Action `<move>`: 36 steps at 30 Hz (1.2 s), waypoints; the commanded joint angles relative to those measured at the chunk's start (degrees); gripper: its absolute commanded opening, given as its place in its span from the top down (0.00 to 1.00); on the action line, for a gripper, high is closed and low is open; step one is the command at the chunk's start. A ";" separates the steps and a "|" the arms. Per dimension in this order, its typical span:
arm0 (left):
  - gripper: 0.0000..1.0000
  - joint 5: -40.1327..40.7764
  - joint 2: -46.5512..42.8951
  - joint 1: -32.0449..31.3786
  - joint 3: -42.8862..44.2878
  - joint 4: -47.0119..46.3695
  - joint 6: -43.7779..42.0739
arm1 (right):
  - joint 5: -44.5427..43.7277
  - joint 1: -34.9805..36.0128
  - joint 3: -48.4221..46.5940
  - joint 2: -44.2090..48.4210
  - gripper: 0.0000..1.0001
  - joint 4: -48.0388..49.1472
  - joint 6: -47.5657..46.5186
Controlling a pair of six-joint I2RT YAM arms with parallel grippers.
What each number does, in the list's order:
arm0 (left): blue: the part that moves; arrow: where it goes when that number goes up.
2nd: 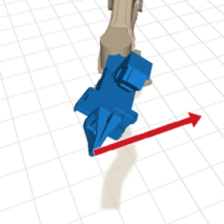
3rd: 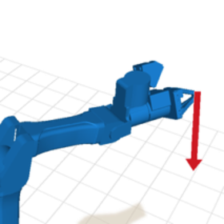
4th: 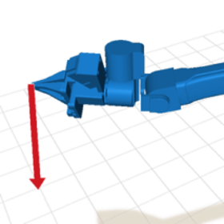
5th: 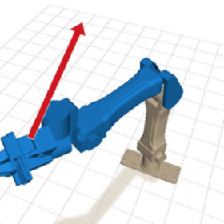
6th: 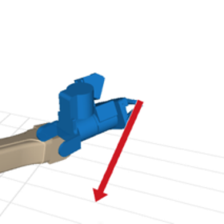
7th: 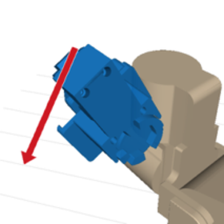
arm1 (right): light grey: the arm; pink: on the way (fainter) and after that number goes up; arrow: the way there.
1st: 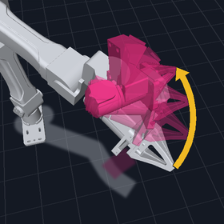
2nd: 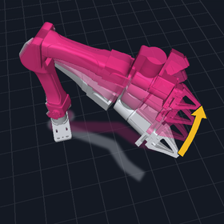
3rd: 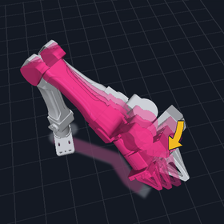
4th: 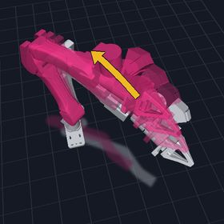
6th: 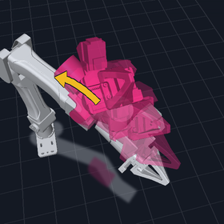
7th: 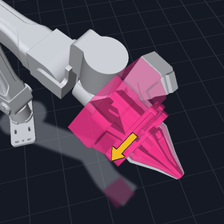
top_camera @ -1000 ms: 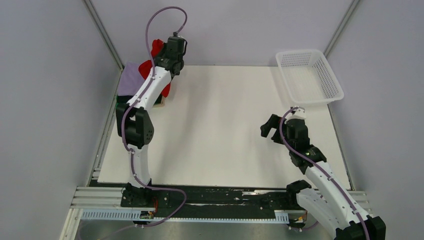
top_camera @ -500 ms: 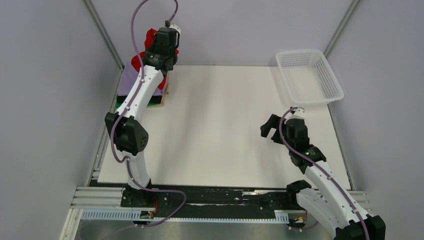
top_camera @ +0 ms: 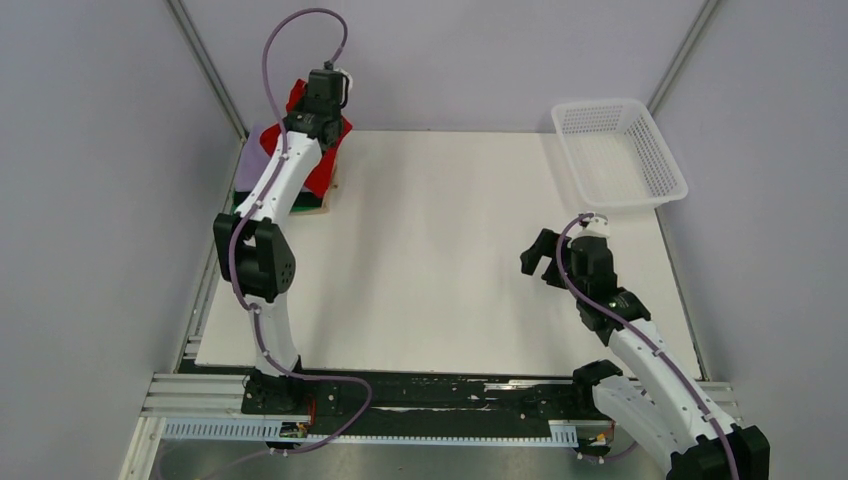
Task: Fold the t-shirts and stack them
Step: Put the neatly folded tshirt into the corner of the board with the left arm
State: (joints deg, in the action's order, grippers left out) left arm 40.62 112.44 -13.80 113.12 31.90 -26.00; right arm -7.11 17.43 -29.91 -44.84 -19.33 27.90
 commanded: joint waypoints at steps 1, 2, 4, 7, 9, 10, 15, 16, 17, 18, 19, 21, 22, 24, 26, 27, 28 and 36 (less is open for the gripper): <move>1.00 -2.22 4.08 3.24 2.81 -1.49 0.69 | -1.92 -0.37 -0.91 -0.60 0.00 2.01 -1.09; 1.00 -2.74 5.35 4.09 3.84 -1.01 0.95 | -2.13 -0.38 -1.08 -0.82 0.00 1.89 -1.14; 1.00 -3.89 7.06 5.26 4.78 -0.52 1.06 | -2.64 -0.46 -1.29 -1.11 0.00 1.51 -1.09; 1.00 -4.23 8.74 6.79 5.20 -2.02 0.05 | -3.60 -0.43 -1.29 -1.34 0.00 1.25 -0.94; 1.00 -4.68 10.12 8.07 5.96 -2.22 0.08 | -4.14 -0.39 -1.37 -1.52 0.00 1.21 -0.79; 1.00 -4.77 10.81 8.94 6.47 -2.29 0.16 | -4.36 -0.46 -1.42 -1.60 0.00 1.20 -0.77; 0.76 -7.15 12.66 11.51 6.78 -2.33 1.86 | -4.97 -0.53 -2.05 -2.21 0.00 1.01 -0.66; 0.35 -7.67 12.87 12.15 6.68 -2.61 2.34 | -4.89 -0.51 -2.20 -2.45 0.00 1.00 -0.59; 0.18 -8.37 12.97 12.49 6.70 -3.27 2.83 | -4.84 -0.55 -2.48 -2.79 0.00 0.75 -0.57; 0.05 -8.28 13.26 13.26 7.04 -3.08 4.32 | -4.76 -0.60 -2.70 -2.99 0.00 0.50 -0.54; 0.02 -8.04 13.55 13.53 8.57 -2.59 5.32 | -4.73 -0.55 -2.96 -3.20 0.00 0.18 -0.42; 0.00 -8.08 13.48 15.68 10.64 -0.90 8.16 | -4.71 -0.58 -3.29 -3.26 0.00 -0.19 -0.22; 0.00 -8.12 13.23 16.02 10.98 -0.46 9.68 | -4.62 -0.61 -3.31 -3.17 0.00 -0.24 -0.22; 0.00 -8.15 11.76 16.49 10.66 -1.07 11.05 | -4.66 -0.64 -3.40 -3.06 0.00 -0.26 -0.21; 0.00 -8.57 9.64 16.68 8.46 -2.70 12.28 | -4.54 -0.60 -3.56 -3.06 0.00 -0.27 -0.22; 0.00 -8.91 8.08 16.74 6.70 -3.02 13.03 | -4.44 -0.64 -3.57 -2.91 0.00 -0.29 -0.17; 0.00 -10.32 7.32 16.81 5.90 -3.28 14.76 | -4.40 -0.64 -3.57 -2.77 0.00 -0.38 -0.14; 0.00 -29.72 -2.12 20.46 -5.32 -10.20 27.42 | -3.94 -0.59 -2.81 1.13 0.00 -0.51 0.49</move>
State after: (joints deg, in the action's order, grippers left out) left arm 22.61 117.89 4.78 111.24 29.19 -7.35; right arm -10.63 17.06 -31.22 -46.44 -20.71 27.97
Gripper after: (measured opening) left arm 0.997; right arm 0.998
